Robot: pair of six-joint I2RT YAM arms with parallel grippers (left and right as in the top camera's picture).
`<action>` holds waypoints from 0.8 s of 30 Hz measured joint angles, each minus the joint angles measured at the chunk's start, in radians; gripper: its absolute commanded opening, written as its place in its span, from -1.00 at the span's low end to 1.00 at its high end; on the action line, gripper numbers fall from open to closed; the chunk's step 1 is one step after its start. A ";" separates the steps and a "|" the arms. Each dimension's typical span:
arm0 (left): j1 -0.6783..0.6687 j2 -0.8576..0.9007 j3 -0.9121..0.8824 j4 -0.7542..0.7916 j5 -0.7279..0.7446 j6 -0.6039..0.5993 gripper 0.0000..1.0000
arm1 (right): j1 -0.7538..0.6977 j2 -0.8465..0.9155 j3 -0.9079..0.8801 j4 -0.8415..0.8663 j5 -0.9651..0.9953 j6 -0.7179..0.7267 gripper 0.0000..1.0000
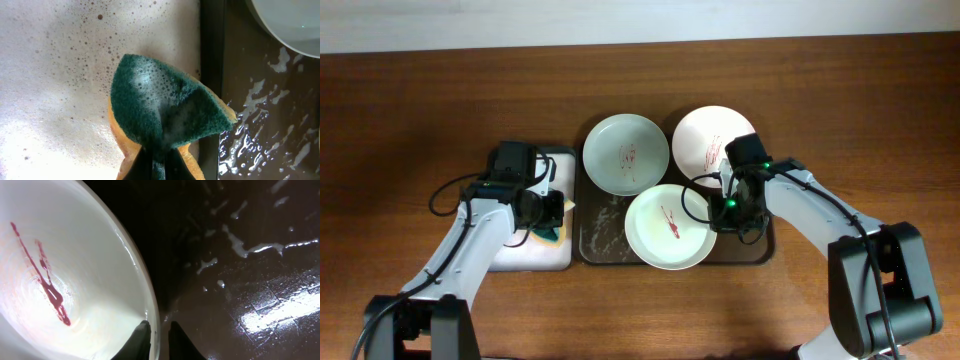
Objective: Clean dirty plates on tray and stack at the side
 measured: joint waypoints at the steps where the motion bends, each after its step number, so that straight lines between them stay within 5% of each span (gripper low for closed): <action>1: 0.000 0.000 0.000 0.000 0.000 0.000 -1.00 | 0.000 0.000 0.000 -0.002 0.000 0.000 -0.70; 13: -0.006 0.000 0.013 -0.003 0.063 0.000 -1.00 | 0.000 0.000 -0.011 0.022 -0.020 0.005 -0.92; 16: -0.169 -0.020 0.119 0.127 0.146 -0.014 -1.00 | 0.000 0.000 -0.013 0.025 -0.046 0.005 -0.92; 18: -0.282 -0.018 0.126 0.220 0.169 -0.101 -1.00 | 0.000 0.000 -0.016 0.026 -0.050 0.005 -0.92; 24: -0.537 0.207 0.129 0.393 0.135 -0.605 -1.00 | 0.000 0.000 -0.016 0.026 -0.053 0.005 -0.92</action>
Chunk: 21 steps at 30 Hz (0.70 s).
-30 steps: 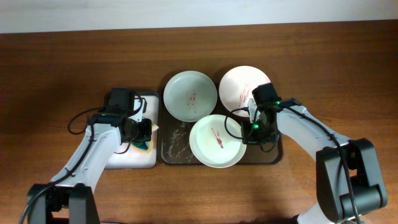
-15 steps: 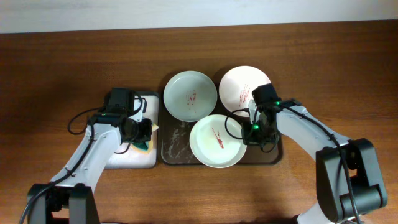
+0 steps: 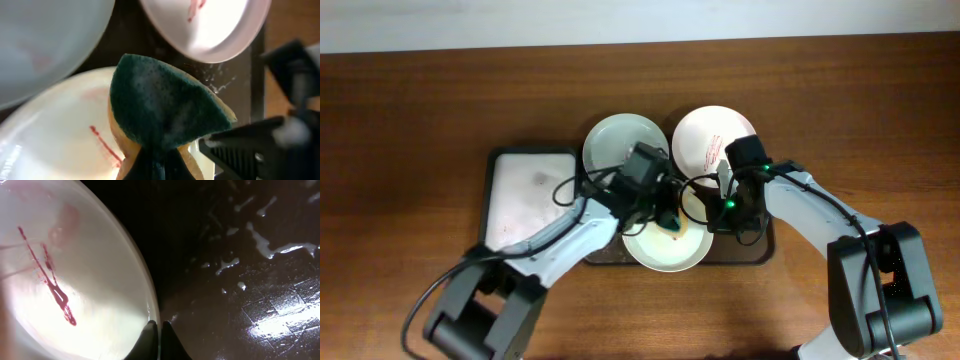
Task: Clean dirty plates on tray and stack at the side
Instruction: 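Scrub the white plate with the sponge in the left gripper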
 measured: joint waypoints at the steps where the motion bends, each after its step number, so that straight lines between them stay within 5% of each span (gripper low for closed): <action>1: -0.024 0.028 0.000 0.013 -0.009 -0.040 -1.00 | 0.000 0.000 0.000 0.000 0.000 0.001 -0.92; 6: -0.098 0.091 0.009 0.008 -0.116 -0.169 -1.00 | 0.000 0.000 0.000 0.001 0.000 0.000 -0.92; 14: -0.092 0.094 0.055 -0.210 -0.392 -0.183 -1.00 | 0.010 0.000 0.000 0.012 -0.038 0.001 -0.92; 18: -0.056 0.044 0.082 -0.401 -0.302 0.074 -1.00 | 0.012 0.000 -0.001 0.003 -0.040 -0.004 -0.92; 21: -0.006 -0.051 0.082 -0.370 -0.278 0.124 -1.00 | 0.012 0.000 -0.001 0.000 -0.021 -0.003 -0.92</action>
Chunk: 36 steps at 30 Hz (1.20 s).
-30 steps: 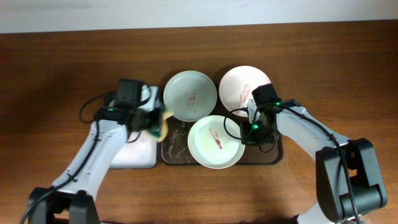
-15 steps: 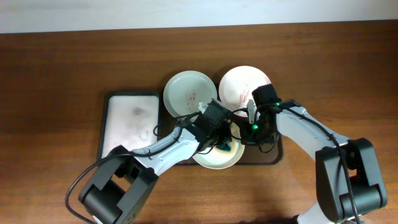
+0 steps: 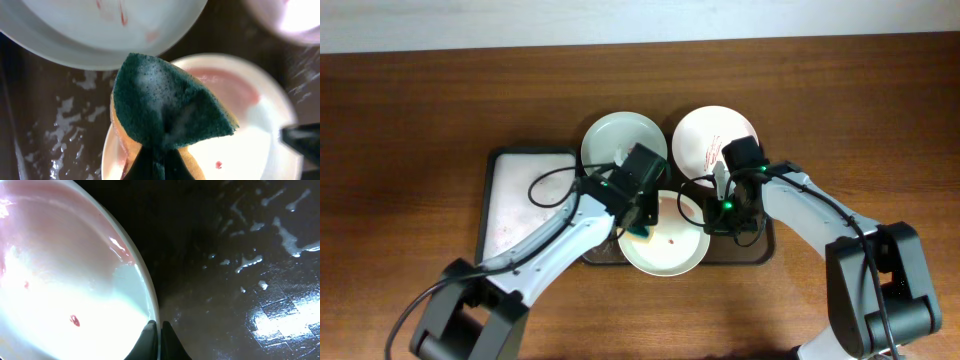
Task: Clean dirty plates on tray and stack at the side
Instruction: 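Scrub the white plate with the sponge in the left gripper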
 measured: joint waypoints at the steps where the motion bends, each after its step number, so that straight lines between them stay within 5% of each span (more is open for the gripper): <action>1: 0.005 -0.016 0.000 0.015 0.005 -0.032 -1.00 | 0.000 0.000 0.000 0.000 0.000 0.000 -0.92; 8: -0.113 0.140 0.001 0.178 0.113 -0.272 -1.00 | -0.001 0.000 -0.001 -0.002 0.012 0.000 -0.92; 19: -0.150 0.168 0.029 0.010 -0.309 -0.301 -1.00 | -0.001 0.000 0.000 0.007 -0.018 0.001 -0.92; 23: -0.148 0.121 0.031 -0.037 -0.307 -0.301 -1.00 | -0.001 0.000 -0.001 0.005 -0.013 0.000 -0.92; 30: -0.162 0.156 0.025 0.144 -0.110 -0.460 -1.00 | -0.001 0.000 -0.001 0.000 0.007 0.000 -0.92; 36: -0.175 0.186 0.045 0.074 -0.251 -0.481 -1.00 | 0.000 0.000 -0.001 0.004 -0.002 0.000 -0.92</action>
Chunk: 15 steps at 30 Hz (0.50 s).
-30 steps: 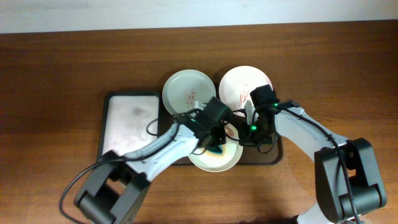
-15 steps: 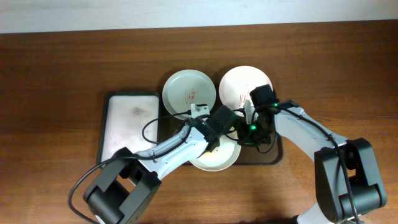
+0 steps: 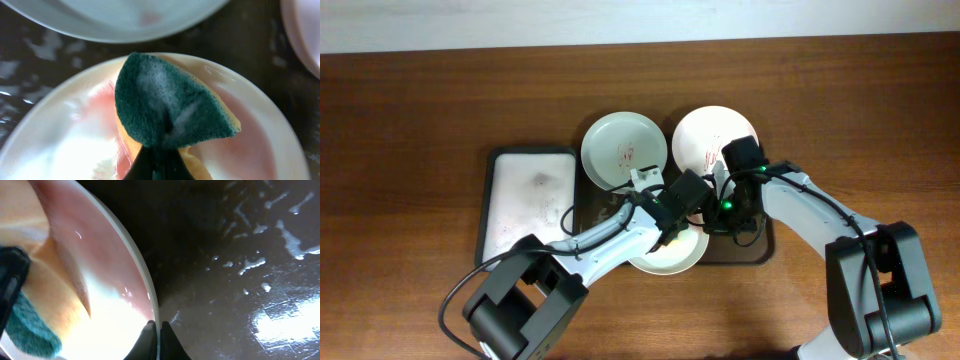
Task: Clean dirty plates on tray and stack at the side
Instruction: 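Scrub the white plate with the sponge in the left gripper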
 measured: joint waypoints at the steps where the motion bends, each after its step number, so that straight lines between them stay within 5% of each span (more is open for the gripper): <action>1: -0.001 0.004 0.000 -0.014 -0.053 -0.002 -1.00 | 0.000 0.000 0.000 0.002 -0.003 0.000 -0.92; 8: -0.006 0.003 0.007 -0.132 -0.182 0.002 -1.00 | 0.001 0.000 0.000 0.007 -0.022 0.000 -0.89; 15: 0.010 -0.090 -0.008 -0.090 0.166 0.024 -1.00 | 0.000 0.000 0.000 -0.005 0.010 -0.001 -0.82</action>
